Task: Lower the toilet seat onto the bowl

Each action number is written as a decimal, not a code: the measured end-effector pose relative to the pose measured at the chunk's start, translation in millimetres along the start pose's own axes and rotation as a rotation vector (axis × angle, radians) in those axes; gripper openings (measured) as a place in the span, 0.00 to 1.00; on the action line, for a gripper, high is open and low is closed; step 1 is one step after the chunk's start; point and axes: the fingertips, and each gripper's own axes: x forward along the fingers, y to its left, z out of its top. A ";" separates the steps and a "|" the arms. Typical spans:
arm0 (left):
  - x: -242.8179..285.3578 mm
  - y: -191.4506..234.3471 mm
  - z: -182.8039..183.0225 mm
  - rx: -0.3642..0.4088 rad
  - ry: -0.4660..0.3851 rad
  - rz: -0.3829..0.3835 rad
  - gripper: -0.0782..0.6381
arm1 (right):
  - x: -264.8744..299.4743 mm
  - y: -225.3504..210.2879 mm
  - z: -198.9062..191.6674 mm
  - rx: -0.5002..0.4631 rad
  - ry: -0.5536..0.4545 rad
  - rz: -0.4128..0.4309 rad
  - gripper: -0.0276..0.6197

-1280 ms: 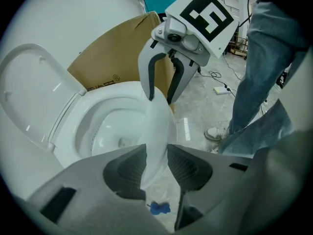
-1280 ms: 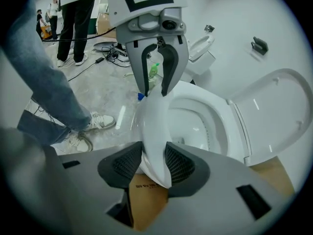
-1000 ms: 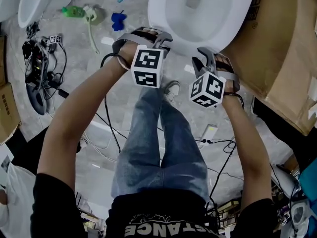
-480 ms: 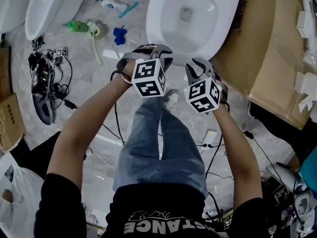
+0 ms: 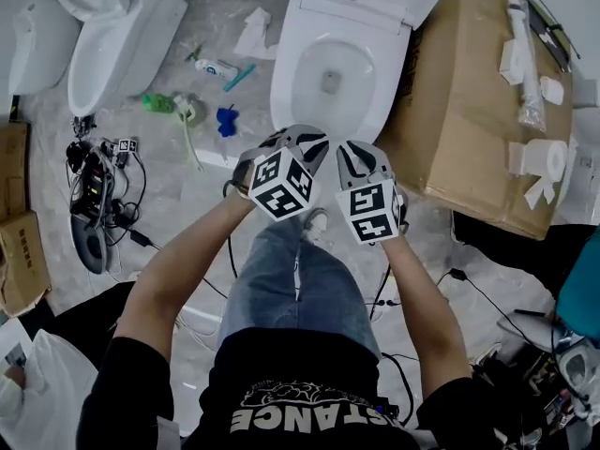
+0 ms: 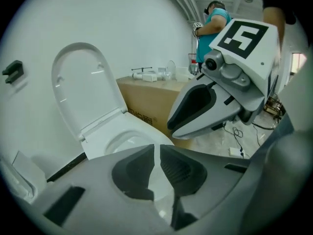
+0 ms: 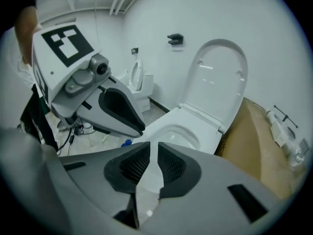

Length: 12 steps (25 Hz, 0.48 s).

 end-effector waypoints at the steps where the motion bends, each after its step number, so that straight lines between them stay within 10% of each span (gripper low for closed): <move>1: -7.8 2.1 9.1 -0.020 -0.016 0.009 0.17 | -9.0 -1.3 10.3 0.025 -0.021 -0.009 0.13; 12: -101.0 17.7 120.5 -0.183 -0.241 0.133 0.14 | -108.1 -23.1 107.9 0.169 -0.238 -0.101 0.10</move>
